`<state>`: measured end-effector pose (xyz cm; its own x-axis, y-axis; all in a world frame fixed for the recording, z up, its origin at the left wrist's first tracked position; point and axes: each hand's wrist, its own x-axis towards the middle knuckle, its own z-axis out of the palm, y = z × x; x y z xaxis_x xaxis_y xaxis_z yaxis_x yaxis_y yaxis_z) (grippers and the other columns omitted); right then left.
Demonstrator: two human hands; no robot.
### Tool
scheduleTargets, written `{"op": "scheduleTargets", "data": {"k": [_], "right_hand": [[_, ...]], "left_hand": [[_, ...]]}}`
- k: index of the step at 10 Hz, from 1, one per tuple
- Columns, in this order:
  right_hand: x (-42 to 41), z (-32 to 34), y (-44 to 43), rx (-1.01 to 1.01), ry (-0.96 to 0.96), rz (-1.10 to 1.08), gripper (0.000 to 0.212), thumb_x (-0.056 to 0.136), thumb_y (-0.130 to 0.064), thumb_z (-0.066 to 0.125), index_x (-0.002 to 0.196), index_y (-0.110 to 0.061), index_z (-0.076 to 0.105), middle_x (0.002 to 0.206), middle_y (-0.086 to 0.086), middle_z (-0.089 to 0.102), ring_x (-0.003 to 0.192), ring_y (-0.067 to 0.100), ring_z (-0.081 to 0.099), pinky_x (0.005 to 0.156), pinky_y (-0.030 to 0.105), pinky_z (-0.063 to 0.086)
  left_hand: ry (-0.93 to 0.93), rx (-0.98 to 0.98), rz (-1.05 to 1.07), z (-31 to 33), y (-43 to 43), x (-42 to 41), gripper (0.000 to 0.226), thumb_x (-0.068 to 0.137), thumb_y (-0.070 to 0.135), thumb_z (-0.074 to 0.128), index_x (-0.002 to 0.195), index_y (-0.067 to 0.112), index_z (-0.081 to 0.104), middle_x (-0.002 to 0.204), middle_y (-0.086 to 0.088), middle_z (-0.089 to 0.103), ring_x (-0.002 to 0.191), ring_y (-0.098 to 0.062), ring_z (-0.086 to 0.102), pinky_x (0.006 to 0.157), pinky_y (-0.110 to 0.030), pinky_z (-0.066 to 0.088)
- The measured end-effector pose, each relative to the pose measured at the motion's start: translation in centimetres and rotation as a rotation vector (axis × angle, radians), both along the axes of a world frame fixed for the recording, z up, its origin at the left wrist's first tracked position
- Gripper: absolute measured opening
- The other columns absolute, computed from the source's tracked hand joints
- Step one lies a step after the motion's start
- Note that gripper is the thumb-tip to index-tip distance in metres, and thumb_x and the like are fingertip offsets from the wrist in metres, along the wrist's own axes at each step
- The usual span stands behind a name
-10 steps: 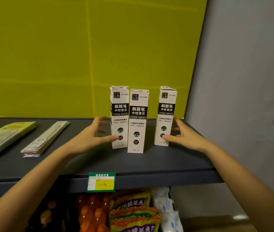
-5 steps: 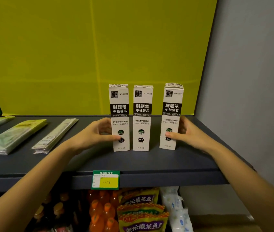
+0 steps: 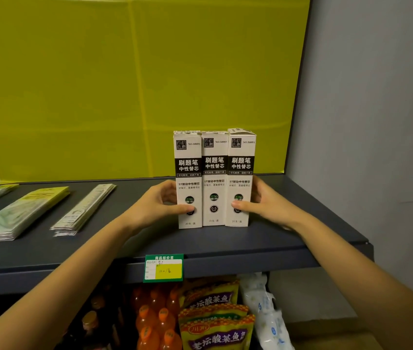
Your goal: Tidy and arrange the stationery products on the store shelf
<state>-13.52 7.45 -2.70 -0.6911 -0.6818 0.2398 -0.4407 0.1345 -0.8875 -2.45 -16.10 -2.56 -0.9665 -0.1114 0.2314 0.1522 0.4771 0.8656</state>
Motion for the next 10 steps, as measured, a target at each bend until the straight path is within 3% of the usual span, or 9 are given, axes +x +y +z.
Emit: {"op": "scheduleTargets", "data": {"k": [2,4,7,8,9,10], "right_hand": [[-0.3,0.4,-0.2,0.028,-0.042,0.030,0.061,0.079,-0.012,0.068,0.127,-0.031,0.035,0.126,-0.008,0.054,0.123,0.012,0.050,0.104,0.037,0.043],[-0.2,0.3,-0.5,0.034,-0.035,0.021,0.060,0.080,-0.011,0.068,0.125,-0.032,0.035,0.120,-0.012,0.054,0.120,0.011,0.050,0.103,0.035,0.043],[0.0,0.0,-0.8,0.026,-0.041,0.002,0.064,0.078,-0.012,0.070,0.129,-0.028,0.034,0.117,-0.016,0.056,0.110,0.001,0.054,0.096,0.027,0.046],[0.4,0.2,-0.6,0.034,-0.048,-0.019,0.064,0.077,-0.013,0.071,0.127,-0.030,0.034,0.113,-0.019,0.055,0.103,-0.004,0.054,0.082,0.018,0.049],[0.6,0.1,-0.2,0.050,-0.051,-0.020,0.076,0.076,-0.013,0.071,0.136,-0.027,0.028,0.121,-0.016,0.050,0.106,-0.003,0.050,0.082,0.016,0.046],[1.1,1.1,1.2,0.013,-0.051,-0.071,0.092,0.075,-0.016,0.072,0.147,-0.022,0.013,0.141,-0.008,0.039,0.123,0.004,0.043,0.097,0.018,0.038]], "left_hand": [[0.018,-0.009,0.036,-0.2,-0.2,0.0,0.058,0.068,0.019,0.078,0.121,0.014,0.054,0.115,0.000,0.067,0.105,-0.015,0.064,0.097,-0.040,0.049],[0.016,-0.049,0.048,-0.2,-0.1,0.1,0.079,0.049,0.047,0.079,0.119,0.018,0.055,0.113,0.003,0.068,0.103,-0.014,0.065,0.094,-0.040,0.051],[0.000,-0.085,0.025,0.1,-0.1,0.1,0.072,0.058,0.037,0.082,0.121,0.017,0.054,0.115,0.002,0.067,0.104,-0.013,0.064,0.095,-0.036,0.050],[-0.031,-0.086,-0.004,0.3,-0.3,0.3,0.062,0.070,0.023,0.078,0.125,0.016,0.051,0.120,0.000,0.064,0.107,-0.013,0.061,0.097,-0.035,0.048],[-0.058,-0.076,-0.037,0.1,-0.7,0.9,0.069,0.068,0.031,0.078,0.129,0.017,0.047,0.123,0.002,0.061,0.111,-0.011,0.058,0.100,-0.034,0.047],[-0.010,-0.057,0.008,0.8,-1.7,2.6,0.096,0.048,0.061,0.078,0.129,0.018,0.047,0.126,0.005,0.058,0.112,-0.008,0.057,0.094,-0.024,0.047]]}}
